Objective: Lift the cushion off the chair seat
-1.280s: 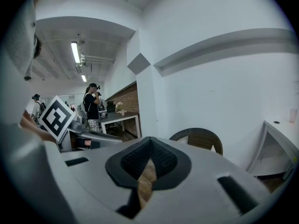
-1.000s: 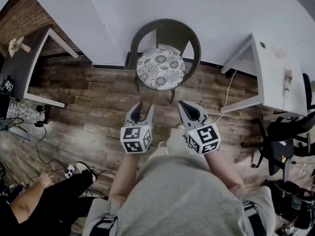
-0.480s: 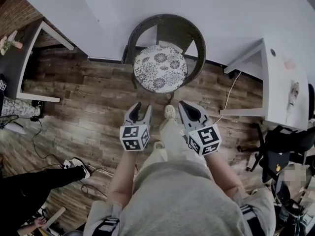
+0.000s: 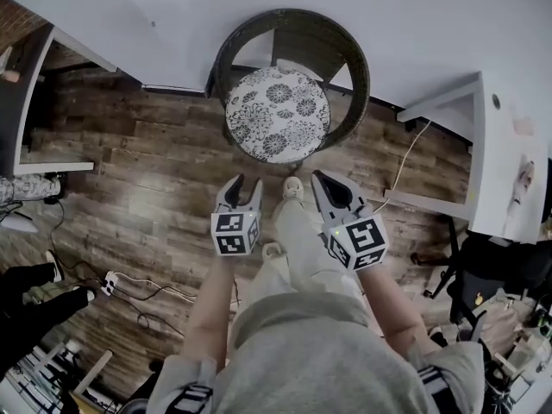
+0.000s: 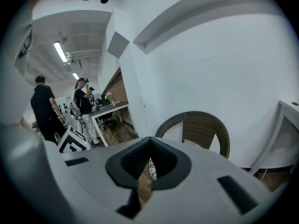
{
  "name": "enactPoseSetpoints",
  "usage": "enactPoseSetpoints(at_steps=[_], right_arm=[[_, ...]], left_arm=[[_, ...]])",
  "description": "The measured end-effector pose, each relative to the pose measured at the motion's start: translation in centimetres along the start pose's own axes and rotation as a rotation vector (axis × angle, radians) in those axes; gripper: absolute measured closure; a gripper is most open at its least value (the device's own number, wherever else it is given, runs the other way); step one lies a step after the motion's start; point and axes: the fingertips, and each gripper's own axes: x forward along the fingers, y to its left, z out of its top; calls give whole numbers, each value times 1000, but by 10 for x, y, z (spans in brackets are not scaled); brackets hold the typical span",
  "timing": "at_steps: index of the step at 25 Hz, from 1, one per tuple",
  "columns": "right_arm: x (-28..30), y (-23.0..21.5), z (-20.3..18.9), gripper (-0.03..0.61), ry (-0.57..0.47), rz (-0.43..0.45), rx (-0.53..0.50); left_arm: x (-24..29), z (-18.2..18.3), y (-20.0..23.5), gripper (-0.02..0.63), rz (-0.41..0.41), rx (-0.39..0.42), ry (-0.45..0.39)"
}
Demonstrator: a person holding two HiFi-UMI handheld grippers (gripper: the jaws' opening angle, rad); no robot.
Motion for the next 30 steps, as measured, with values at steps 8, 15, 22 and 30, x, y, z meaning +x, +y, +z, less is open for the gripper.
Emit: enactPoseSetpoints(at_steps=[8, 15, 22, 30], right_arm=[[37, -20, -24, 575, 38, 15, 32], [64, -42, -48, 575, 74, 25, 55], [82, -61, -69, 575, 103, 28, 77], [101, -75, -95, 575, 131, 30, 112]], left_arm=[[56, -28, 15, 448, -4, 25, 81], [108, -70, 27, 448, 18, 51, 181], [148, -97, 38, 430, 42, 45, 235], [190, -135, 56, 406, 65, 79, 322]])
